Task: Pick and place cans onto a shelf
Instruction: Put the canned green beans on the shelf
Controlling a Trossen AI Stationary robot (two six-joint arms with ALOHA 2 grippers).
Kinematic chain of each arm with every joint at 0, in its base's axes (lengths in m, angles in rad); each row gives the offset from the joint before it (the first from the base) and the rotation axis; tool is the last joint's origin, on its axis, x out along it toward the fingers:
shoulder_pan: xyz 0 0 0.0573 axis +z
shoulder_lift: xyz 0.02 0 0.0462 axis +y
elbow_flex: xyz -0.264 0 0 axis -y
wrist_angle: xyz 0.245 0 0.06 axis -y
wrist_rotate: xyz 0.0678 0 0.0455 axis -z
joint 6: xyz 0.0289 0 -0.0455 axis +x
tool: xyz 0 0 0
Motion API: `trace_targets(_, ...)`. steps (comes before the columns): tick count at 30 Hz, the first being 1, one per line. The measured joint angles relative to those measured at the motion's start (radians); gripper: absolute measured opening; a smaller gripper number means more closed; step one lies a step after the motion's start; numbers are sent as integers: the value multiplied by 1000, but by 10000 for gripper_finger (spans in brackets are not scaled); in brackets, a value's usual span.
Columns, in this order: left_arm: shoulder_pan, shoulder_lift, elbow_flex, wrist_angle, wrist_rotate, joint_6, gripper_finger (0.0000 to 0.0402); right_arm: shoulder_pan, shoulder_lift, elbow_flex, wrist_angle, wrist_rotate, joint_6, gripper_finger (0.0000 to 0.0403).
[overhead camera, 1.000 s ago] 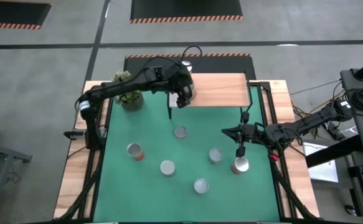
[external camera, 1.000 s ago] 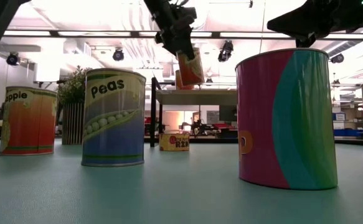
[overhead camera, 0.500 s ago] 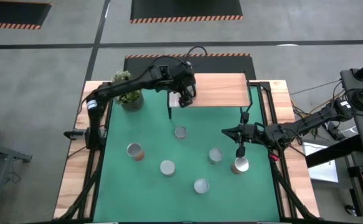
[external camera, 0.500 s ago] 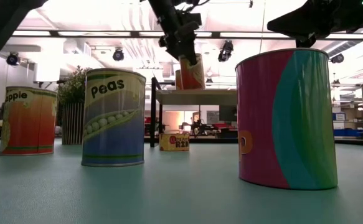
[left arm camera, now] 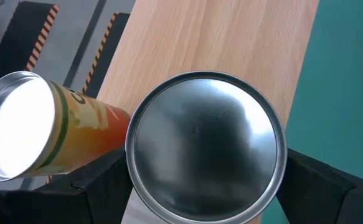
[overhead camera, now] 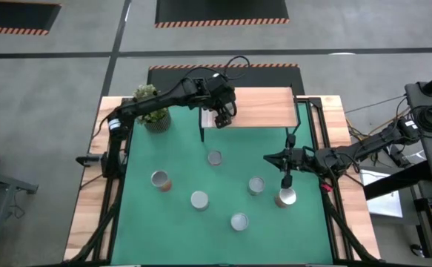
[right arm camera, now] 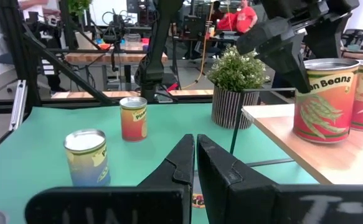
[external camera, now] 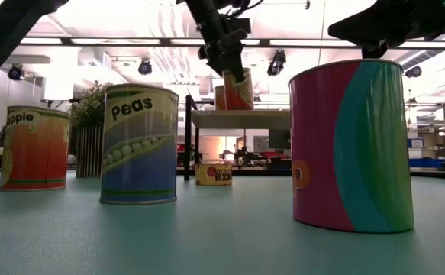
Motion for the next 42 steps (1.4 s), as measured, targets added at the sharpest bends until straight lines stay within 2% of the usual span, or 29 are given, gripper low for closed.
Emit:
trace_targets(11, 0, 0, -1, 2, 0, 0, 317, 0, 0, 0, 0, -2, 4, 9)
trace_targets(23, 1, -1, 1, -1, 0, 7, 370, 0, 0, 0, 1, -2, 6, 9)
trace_targets(27, 1, -1, 57, -26, 1, 19, 374, 0, 0, 0, 0, -2, 7, 9)
trace_targets(33, -7, -3, 205, -74, 3, 44, 374, 0, 0, 0, 1, -2, 7, 9)
trace_targets(36, -8, -3, 255, -73, 5, 82, 363, 0, 0, 0, 0, -2, 6, 9)
trace_targets(38, -8, -10, 247, -60, 31, 107, 345, 0, 0, 0, 0, -3, 6, 9)
trace_targets(42, -3, -10, 216, -77, 117, 126, 272, 0, 0, 0, -13, -3, 7, 9)
